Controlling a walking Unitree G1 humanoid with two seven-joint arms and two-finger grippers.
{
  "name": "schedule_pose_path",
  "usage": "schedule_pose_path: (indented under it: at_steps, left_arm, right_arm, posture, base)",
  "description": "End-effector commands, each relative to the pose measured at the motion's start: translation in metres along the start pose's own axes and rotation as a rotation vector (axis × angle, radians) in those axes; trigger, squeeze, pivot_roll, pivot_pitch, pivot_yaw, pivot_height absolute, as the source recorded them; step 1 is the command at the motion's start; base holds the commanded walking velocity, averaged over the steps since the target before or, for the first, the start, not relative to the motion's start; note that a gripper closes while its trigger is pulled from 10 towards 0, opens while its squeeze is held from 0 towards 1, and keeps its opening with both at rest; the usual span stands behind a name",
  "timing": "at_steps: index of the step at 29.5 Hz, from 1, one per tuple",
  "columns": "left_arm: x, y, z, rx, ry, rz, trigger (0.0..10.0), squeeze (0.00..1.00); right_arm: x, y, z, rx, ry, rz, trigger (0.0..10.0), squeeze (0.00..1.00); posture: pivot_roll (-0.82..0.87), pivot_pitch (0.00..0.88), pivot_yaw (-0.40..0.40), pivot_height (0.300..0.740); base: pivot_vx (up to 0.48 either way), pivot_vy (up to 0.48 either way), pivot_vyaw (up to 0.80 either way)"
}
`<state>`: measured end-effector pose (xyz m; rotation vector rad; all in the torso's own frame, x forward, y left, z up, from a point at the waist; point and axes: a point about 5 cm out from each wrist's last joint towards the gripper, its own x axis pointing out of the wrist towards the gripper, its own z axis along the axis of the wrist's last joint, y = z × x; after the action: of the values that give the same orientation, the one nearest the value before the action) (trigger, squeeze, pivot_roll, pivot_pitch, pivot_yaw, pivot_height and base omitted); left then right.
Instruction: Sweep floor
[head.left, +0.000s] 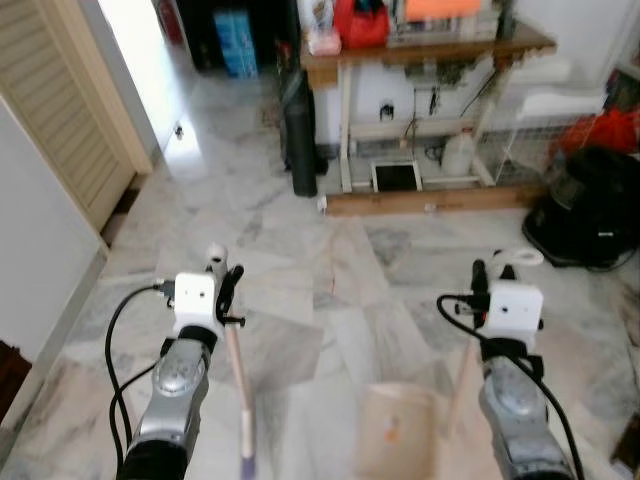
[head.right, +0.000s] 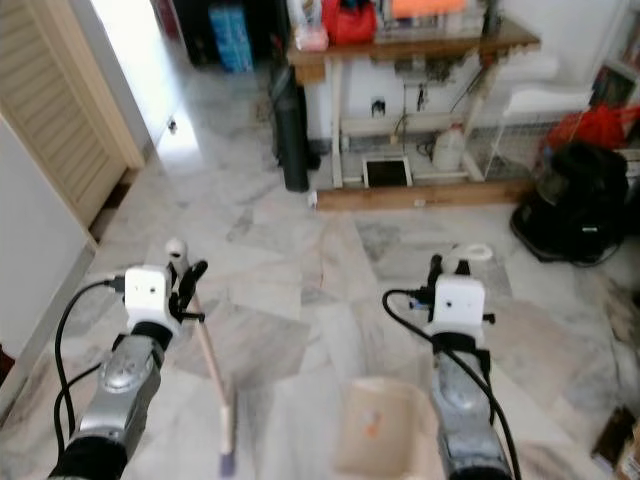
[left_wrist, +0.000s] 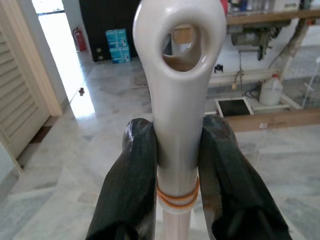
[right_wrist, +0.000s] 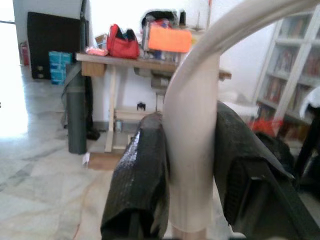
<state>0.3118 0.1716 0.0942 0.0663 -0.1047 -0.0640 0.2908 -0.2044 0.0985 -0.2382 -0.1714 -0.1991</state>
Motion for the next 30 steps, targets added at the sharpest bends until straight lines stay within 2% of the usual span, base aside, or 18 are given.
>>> schedule_pose_path:
  at_steps: [1,7,30]
  left_arm:
    - [0.0014,0.0088,0.0058,0.017,-0.028,0.016,10.0,0.00]
    - [0.0018,0.0072,0.0060,0.018,-0.029,0.014,10.0,0.00]
    - [0.0046,0.0055,0.0077,0.025,-0.035,0.005,10.0,0.00]
  right_arm:
    - [0.0033,0.0082,0.0105,0.027,-0.045,0.013,10.0,0.00]
    - [0.0049,0.0083,0.0091,0.018,-0.025,0.013,10.0,0.00]
    - [0.0066,0.0097,0.0092,0.023,-0.017,0.013,10.0,0.00]
  posture:
    - [-0.08,0.000,0.036,0.740]
    - [-0.09,0.000,0.037,0.740]
    - [-0.08,0.000,0.038,0.740]
  base:
    - [0.000,0.000,0.00]
    - [0.000,0.000,0.00]
    - [0.000,0.000,-0.80]
